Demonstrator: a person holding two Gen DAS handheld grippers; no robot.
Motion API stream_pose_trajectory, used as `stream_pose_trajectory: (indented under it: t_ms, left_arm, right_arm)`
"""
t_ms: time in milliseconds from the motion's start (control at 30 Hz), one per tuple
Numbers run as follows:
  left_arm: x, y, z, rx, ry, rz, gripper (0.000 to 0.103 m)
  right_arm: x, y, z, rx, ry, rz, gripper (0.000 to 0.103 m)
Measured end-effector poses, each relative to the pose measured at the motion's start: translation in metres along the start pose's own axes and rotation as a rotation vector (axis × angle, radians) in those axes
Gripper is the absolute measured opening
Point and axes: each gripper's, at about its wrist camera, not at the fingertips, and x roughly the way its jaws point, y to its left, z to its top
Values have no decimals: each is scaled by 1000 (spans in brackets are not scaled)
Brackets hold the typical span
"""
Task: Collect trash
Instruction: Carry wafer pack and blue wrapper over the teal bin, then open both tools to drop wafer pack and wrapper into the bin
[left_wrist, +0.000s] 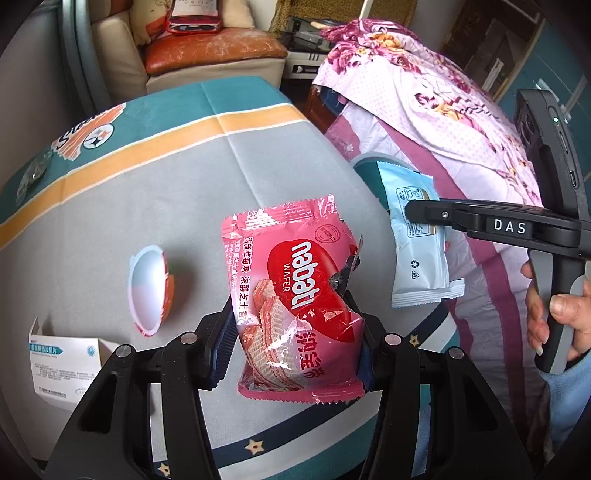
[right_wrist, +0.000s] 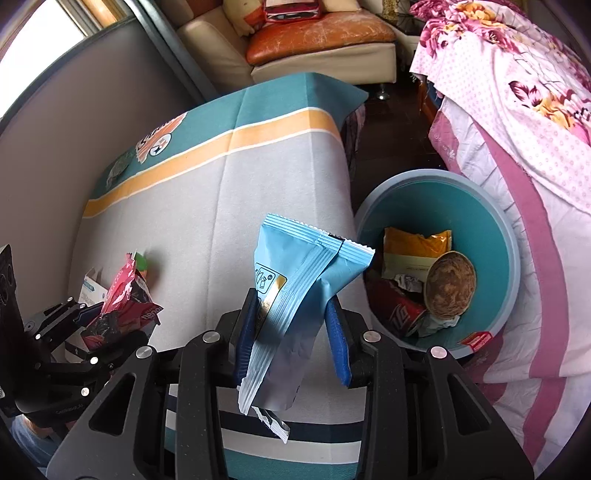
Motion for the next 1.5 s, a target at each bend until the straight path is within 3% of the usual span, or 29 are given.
stream_pose_trajectory:
  t_ms: [467, 800, 1033, 1133, 1200, 1300, 1500]
  left_arm:
    - [57, -88, 79, 97, 27, -24, 54]
    - [93, -131, 110, 146, 46, -48, 55]
    - [106, -138, 121, 144, 54, -65, 55]
    - [108, -137, 123, 137, 48, -57, 69]
    - [108, -136, 124, 136, 33, -36, 83]
    - [107, -133, 125, 136, 23, -21, 89]
    - [106, -125, 123, 118, 24, -20, 90]
  right_arm:
    - [-37, -111, 21, 107, -93, -77, 34]
    - [-37, -145, 29, 130, -89, -115, 34]
    - [-31, -153, 35, 125, -69, -140, 34]
    - [-27, -153, 38, 119, -58, -144, 34]
    - [-25, -154, 40, 118, -54, -146, 34]
    - [-22, -153, 43, 118, -50, -148, 34]
    - [-19, -153, 45, 119, -41, -157, 34]
